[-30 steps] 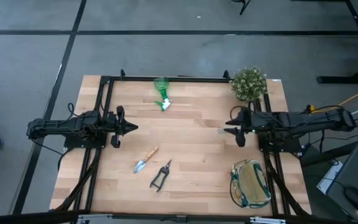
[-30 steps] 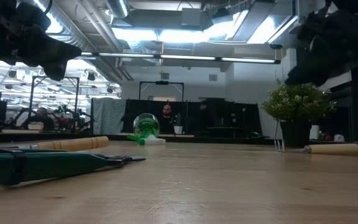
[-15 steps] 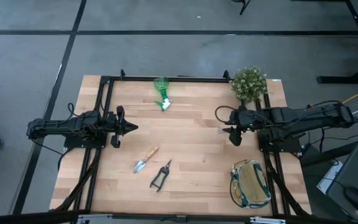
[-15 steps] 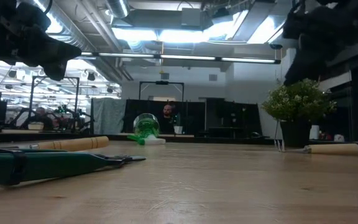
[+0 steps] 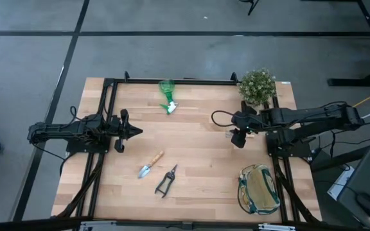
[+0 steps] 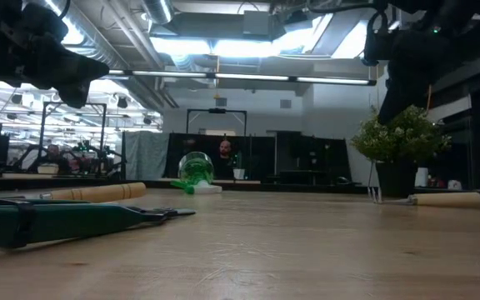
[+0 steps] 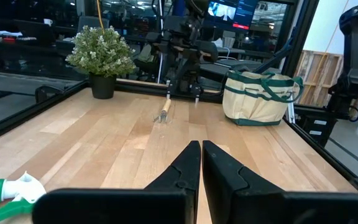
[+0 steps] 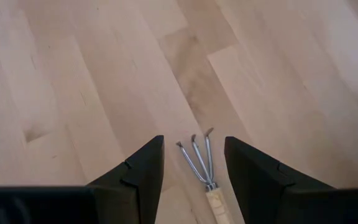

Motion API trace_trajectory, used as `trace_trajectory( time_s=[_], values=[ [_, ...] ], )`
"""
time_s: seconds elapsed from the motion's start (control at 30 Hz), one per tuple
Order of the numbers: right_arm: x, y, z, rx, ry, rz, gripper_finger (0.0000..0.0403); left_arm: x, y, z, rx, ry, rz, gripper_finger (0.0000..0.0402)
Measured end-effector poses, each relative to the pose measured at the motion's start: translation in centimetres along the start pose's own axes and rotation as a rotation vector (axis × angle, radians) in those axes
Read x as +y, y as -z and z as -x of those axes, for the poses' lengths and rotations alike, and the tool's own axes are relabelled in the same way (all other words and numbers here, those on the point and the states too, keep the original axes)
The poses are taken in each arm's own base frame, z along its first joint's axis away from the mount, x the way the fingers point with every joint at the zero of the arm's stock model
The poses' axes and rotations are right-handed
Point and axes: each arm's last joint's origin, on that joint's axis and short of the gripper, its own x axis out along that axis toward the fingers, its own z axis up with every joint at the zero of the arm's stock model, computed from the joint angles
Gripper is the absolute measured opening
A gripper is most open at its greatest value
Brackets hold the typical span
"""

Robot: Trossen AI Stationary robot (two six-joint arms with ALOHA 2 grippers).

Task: Pick & Place Garden tools in Gardening bag
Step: Put the hand rake into the gardening bag

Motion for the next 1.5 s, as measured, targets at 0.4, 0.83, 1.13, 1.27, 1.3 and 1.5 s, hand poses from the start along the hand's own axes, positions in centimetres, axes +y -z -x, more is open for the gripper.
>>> trace_trajectory(
  time_s=[0.4,0.83,1.13,1.27,1.3,1.5],
  values=[
    [0.1,-0.1,0.0,0.0,-0.031,-0.003,0.0173,0.0,0.0,0.0,0.0,0.0,0.0,0.0013],
    [-0.2,1.3,-1.2,0.054,-0.008,0.055,0.0216,0.0,0.0,0.0,0.0,0.0,0.0,0.0013],
    [-1.9,2.3,-2.3,0.168,0.073,0.01,0.0264,0.0,0.0,0.0,0.0,0.0,0.0,0.0013],
    [-2.7,2.3,-3.3,0.242,0.085,0.001,0.0257,0.0,0.0,0.0,0.0,0.0,0.0,0.0011],
    [-2.8,2.2,-3.6,0.253,0.066,0.008,0.0255,0.0,0.0,0.0,0.0,0.0,0.0,0.0011],
    [-2.5,1.9,-5.5,0.331,-0.024,0.096,0.0248,0.0,0.0,0.0,0.0,0.0,0.0,0.0013]
  ],
)
